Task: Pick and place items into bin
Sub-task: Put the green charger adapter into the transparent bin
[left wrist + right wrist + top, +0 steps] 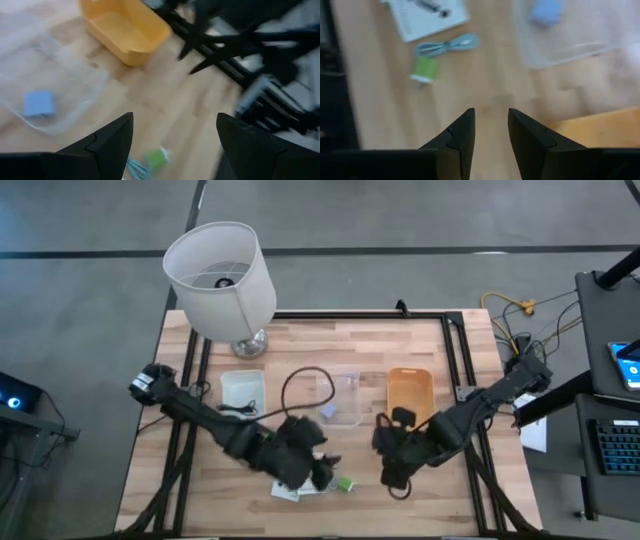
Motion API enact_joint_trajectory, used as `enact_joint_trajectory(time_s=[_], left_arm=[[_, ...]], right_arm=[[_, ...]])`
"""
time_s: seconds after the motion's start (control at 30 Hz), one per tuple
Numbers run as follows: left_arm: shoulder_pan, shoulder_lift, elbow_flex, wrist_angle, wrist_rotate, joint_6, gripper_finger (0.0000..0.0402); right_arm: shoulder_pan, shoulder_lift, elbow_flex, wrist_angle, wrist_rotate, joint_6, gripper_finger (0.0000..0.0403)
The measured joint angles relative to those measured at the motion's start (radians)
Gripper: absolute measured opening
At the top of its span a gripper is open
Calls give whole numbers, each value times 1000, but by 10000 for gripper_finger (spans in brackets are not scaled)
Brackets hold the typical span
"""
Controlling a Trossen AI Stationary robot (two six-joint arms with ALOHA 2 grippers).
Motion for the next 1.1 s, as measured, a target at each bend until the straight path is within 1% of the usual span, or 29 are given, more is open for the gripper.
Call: enact_joint_trajectory(time_s=[0.13,0.4,0.57,0.7,0.8,1.1], left_arm=[[-59,-31,14,15,-26,0,269],[-154,-113,-6,12,-167,3,269],[-190,-144,-10,-76,-217,27,269],[-204,-166,-10,-131,-226,30,269],[-226,-169,-11,-162,-224,55,269],[-294,-167,-11,-252,-224,65,269]], right_arm=[[16,67,0,101,-53,0,106],[47,195,14,216,-87,35,110],[49,258,15,367,-100,76,114],[48,315,16,478,-92,77,114],[46,367,16,479,-65,74,116],[43,466,43,467,-42,78,129]])
